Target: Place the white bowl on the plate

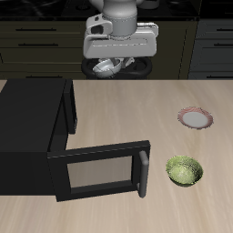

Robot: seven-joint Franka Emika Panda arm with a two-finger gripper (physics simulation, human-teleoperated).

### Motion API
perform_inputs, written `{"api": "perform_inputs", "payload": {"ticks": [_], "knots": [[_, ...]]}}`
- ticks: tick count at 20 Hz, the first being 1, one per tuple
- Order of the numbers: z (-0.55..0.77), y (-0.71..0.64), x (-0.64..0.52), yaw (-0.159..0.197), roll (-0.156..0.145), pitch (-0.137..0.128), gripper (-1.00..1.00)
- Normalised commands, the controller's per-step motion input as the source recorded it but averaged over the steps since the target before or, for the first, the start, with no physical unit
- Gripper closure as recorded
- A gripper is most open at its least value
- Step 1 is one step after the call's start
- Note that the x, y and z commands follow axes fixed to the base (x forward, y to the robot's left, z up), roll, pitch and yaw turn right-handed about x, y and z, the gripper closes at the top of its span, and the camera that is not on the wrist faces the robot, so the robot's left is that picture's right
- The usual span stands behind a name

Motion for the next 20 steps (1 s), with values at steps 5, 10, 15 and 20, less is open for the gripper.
{"api": "perform_inputs", "payload": {"ticks": [5,10,15,20], "knots": [[0.03,0.29,0.06,-0.014,0.002,-0.001,1.00],[0.06,0.30,0.07,-0.021,-0.022,-0.008,1.00],[-0.04,0.31,-0.02,-0.028,0.007,-0.004,1.00],[-0.08,0.28,-0.21,-0.030,-0.044,-0.033,1.00]]}}
